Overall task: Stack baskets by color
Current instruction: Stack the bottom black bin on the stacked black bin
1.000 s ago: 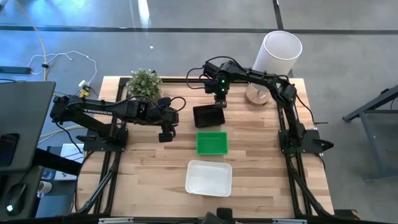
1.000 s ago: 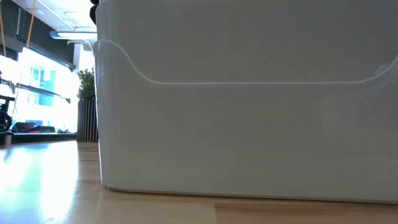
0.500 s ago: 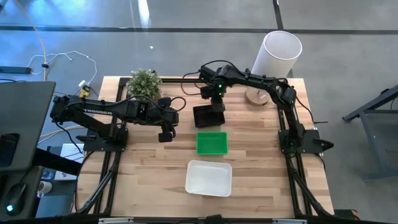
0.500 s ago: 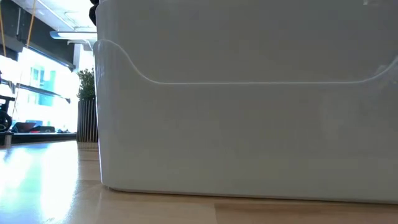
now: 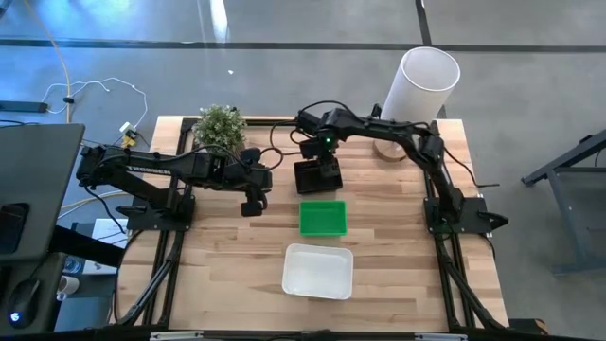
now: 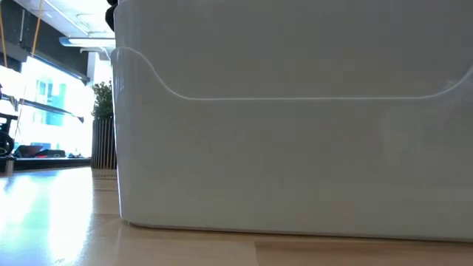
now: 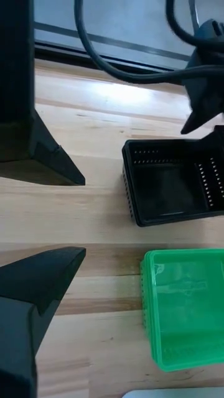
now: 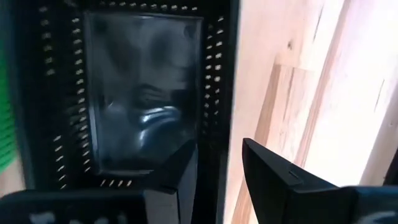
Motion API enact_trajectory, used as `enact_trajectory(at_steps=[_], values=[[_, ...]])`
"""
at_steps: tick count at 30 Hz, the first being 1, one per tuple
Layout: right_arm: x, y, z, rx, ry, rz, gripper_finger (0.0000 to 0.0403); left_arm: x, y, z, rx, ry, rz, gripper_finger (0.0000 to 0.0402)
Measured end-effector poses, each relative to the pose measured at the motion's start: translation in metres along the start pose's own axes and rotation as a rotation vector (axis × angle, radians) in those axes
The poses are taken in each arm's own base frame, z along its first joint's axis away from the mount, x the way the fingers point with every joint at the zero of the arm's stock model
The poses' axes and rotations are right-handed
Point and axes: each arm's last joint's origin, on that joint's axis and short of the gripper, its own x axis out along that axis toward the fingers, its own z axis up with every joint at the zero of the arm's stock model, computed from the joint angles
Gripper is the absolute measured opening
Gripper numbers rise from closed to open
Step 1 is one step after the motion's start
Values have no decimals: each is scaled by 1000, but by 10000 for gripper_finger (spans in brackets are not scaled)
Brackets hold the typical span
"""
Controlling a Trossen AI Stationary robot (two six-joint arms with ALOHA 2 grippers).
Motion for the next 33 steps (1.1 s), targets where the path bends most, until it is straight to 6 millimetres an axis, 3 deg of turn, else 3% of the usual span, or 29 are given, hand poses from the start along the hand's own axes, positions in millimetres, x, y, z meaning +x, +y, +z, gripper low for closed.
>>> enact_trajectory(at_steps=[9, 20, 26, 33], values=[[18, -3, -3, 105, 78, -20, 110, 0, 0, -1, 2, 6, -1, 157], [18, -17, -14, 378, 89, -41, 51, 0, 0, -1, 0, 6, -1, 156], [17, -24, -20, 506, 92, -47, 42, 0, 0, -1, 0, 6, -1, 156], [17, -26, -21, 444, 89, -45, 42, 0, 0, -1, 2, 6, -1, 157]])
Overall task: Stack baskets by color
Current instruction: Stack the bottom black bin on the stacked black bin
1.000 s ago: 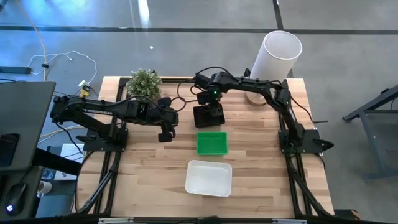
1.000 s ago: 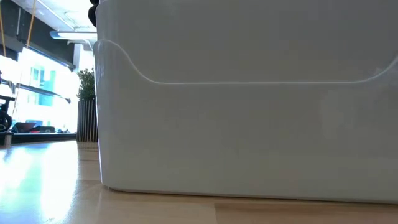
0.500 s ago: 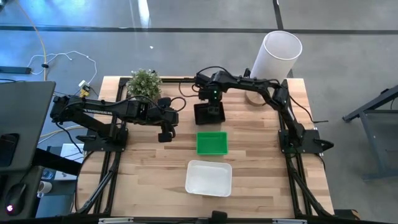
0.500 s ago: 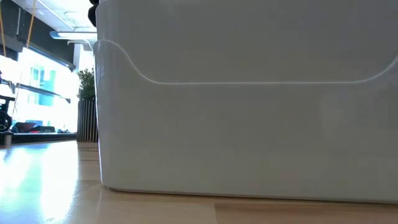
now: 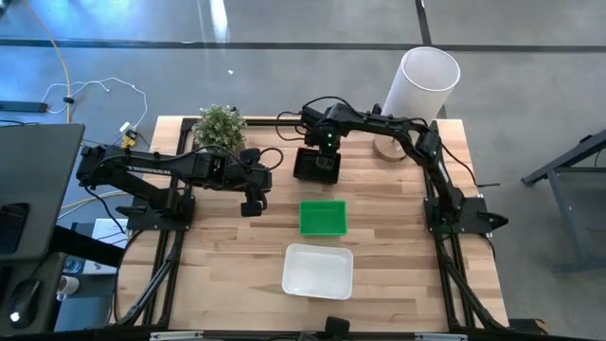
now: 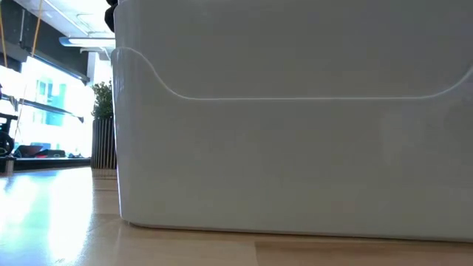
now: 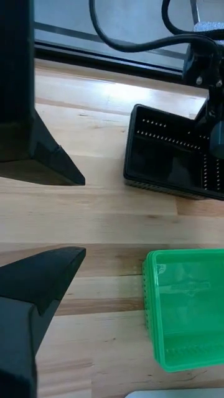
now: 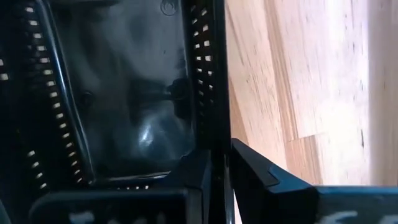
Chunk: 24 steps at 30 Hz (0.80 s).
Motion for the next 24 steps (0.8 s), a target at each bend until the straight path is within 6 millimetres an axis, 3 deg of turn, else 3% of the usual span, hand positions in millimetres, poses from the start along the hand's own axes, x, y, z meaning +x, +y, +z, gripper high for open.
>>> enact_trajectory(at_steps=[19, 24], values=[[0, 25, 6, -355, 6, -48, 42, 0, 0, 0, 0, 0, 0, 157], [0, 30, 8, -373, 1, -49, 42, 0, 0, 0, 0, 0, 0, 157]])
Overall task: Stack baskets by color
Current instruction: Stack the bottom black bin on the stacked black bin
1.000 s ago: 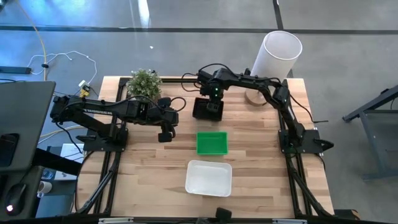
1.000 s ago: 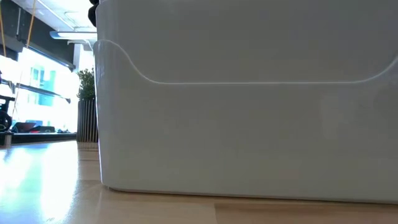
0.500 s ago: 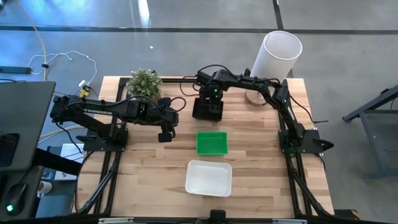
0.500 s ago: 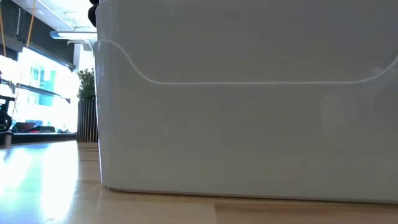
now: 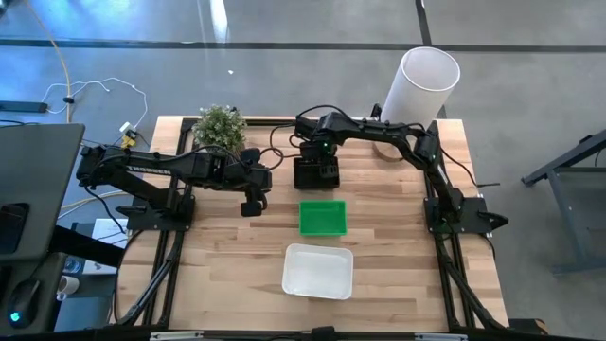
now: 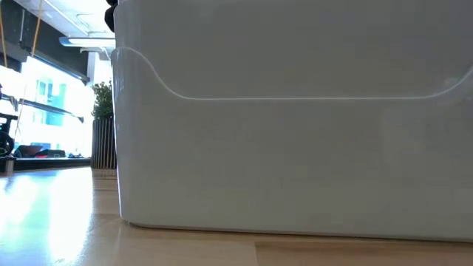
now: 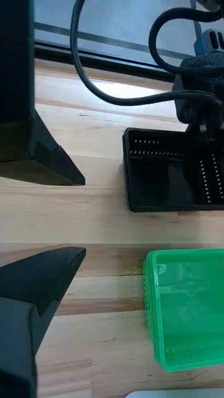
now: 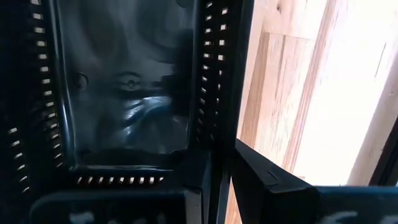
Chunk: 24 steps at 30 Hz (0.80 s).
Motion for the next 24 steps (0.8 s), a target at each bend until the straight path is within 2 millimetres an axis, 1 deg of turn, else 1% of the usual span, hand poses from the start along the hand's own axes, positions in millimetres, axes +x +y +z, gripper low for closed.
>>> enact_trajectory(at_steps=[9, 24], values=[[0, 2, -2, 37, 15, 30, 42, 0, 0, 0, 0, 0, 0, 156], [0, 2, -3, 44, 35, 15, 44, 0, 0, 0, 0, 0, 0, 157]])
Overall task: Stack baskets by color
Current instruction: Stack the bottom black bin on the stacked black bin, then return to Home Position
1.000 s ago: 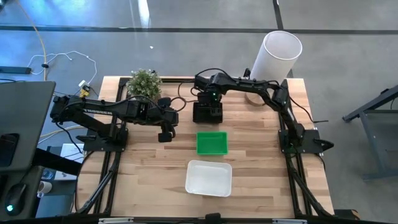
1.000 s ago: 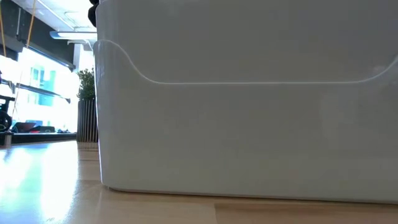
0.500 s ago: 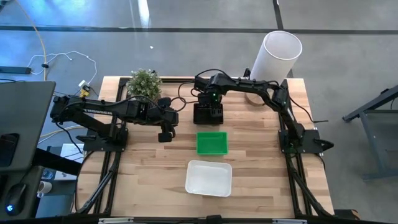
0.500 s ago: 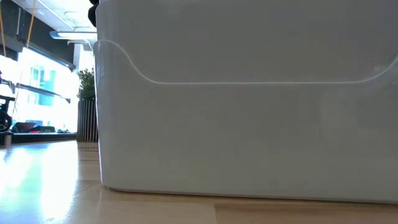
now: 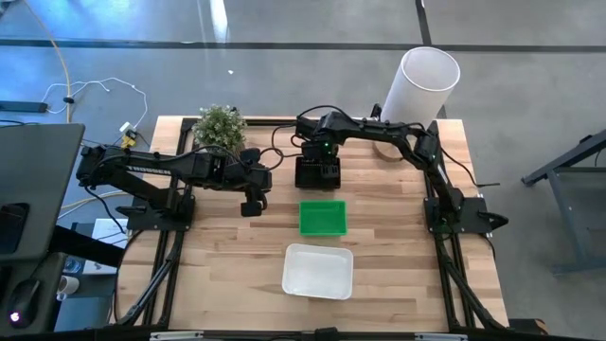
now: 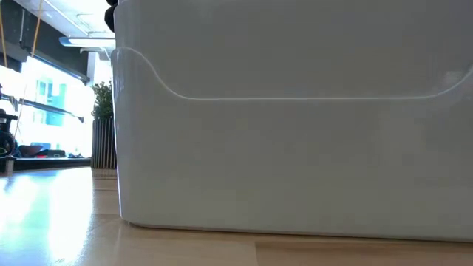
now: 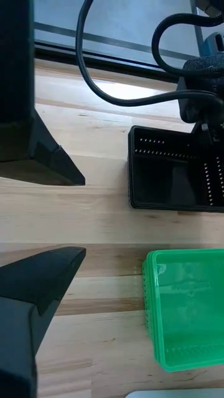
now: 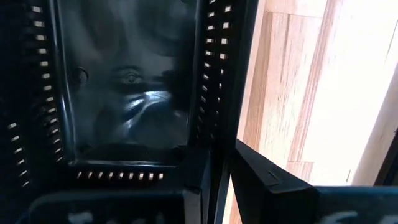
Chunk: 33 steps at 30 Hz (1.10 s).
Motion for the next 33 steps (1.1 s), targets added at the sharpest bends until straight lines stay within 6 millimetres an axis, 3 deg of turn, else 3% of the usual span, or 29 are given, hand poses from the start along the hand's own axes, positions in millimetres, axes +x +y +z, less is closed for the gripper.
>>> enact_trajectory(at_steps=[13, 19, 25, 29, 33], values=[[-8, 1, -5, 7, 42, -36, 136, 0, 0, 0, -1, 1, 0, 156], [-31, 5, -14, 48, 33, -6, 151, -2, 12, -2, -50, -12, -64, 156], [-65, 10, -20, 73, -96, 68, 151, -7, 33, -9, -139, -26, -110, 156], [-87, 12, -28, 74, -222, 224, 151, -13, 43, -16, -172, -40, -95, 156], [-101, 11, -36, 52, -357, 421, 151, -14, 40, -38, -224, -78, -80, 156]])
